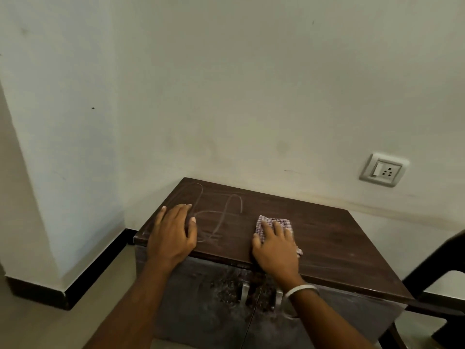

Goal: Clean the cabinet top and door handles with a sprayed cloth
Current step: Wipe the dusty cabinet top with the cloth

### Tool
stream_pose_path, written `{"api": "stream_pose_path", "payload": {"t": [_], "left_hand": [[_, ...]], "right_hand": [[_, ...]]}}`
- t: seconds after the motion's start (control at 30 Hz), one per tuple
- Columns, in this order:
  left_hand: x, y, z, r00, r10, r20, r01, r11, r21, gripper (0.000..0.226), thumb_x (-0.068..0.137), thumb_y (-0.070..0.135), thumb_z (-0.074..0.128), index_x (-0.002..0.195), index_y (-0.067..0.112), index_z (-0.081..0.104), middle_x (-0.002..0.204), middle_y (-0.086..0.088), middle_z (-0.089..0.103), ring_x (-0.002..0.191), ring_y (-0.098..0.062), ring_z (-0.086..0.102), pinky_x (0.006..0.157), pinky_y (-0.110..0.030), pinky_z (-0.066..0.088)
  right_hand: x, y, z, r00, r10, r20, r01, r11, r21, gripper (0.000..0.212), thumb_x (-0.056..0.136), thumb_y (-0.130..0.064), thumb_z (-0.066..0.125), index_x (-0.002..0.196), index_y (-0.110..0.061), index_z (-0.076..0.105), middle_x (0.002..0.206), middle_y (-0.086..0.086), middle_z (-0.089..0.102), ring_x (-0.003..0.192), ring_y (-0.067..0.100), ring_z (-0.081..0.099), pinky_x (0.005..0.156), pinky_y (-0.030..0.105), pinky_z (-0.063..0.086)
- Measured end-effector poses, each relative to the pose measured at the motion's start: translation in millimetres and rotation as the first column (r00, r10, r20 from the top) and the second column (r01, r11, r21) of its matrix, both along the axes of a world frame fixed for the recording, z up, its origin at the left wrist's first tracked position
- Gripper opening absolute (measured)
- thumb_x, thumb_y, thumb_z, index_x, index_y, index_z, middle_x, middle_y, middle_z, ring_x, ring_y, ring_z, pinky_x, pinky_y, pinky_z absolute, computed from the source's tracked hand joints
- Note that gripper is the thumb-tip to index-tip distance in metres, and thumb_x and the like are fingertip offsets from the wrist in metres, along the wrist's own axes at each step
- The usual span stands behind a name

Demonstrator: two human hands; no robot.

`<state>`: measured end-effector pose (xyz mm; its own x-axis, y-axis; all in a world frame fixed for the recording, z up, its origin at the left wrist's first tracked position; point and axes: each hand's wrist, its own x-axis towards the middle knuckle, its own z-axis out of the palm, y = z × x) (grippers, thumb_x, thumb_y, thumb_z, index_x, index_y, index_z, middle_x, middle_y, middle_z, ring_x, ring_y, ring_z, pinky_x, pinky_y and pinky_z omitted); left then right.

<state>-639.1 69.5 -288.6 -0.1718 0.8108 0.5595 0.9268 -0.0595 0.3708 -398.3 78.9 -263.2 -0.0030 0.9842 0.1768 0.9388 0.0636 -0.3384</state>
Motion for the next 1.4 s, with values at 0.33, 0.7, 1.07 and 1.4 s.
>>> {"api": "stream_pose_path", "payload": {"t": [0.33,0.7,1.07,1.4], "left_hand": [[2,0,-3,0.999,0.006,-0.036,-0.005,1.000,0.029,0.055,0.092,0.043,0.027,0.130,0.013,0.055,0.128,-0.002,0.061,0.122,-0.015,0.054,0.116,-0.041,0.027],[1,-1,-4,1.000,0.009,-0.023,-0.008,0.998,0.061,0.055,0.093,0.042,0.026,0.132,0.014,0.053,0.131,-0.001,0.060,0.123,-0.014,0.052,0.117,-0.040,0.027],[3,-1,-4,1.000,0.010,-0.011,-0.010,0.999,0.052,0.056,0.093,0.043,0.025,0.134,0.016,0.051,0.133,0.001,0.057,0.126,-0.011,0.049,0.117,-0.039,0.026],[2,-1,-4,1.000,0.006,0.004,-0.007,0.999,0.042,0.057,0.092,0.045,0.024,0.134,0.017,0.051,0.134,0.002,0.057,0.127,-0.011,0.049,0.118,-0.039,0.026]], "right_hand": [[-52,31,-2,0.999,0.034,-0.009,-0.034,0.999,-0.023,0.060,0.095,-0.047,0.035,0.150,-0.027,0.028,0.161,0.007,0.018,0.148,0.032,0.012,0.122,0.046,0.009],[-25,69,-5,0.998,0.062,0.018,-0.062,0.998,0.005,0.058,0.094,-0.045,0.036,0.149,-0.025,0.033,0.159,0.010,0.025,0.146,0.030,0.020,0.121,0.043,0.013],[-69,102,0,0.993,0.118,0.030,-0.117,0.992,-0.041,0.059,0.095,-0.044,0.035,0.150,-0.027,0.030,0.161,0.007,0.020,0.147,0.034,0.016,0.122,0.044,0.010],[-20,131,1,0.997,0.048,0.052,-0.045,0.997,-0.062,0.059,0.094,-0.044,0.034,0.151,-0.027,0.029,0.160,0.008,0.021,0.146,0.033,0.020,0.121,0.042,0.013]]}}
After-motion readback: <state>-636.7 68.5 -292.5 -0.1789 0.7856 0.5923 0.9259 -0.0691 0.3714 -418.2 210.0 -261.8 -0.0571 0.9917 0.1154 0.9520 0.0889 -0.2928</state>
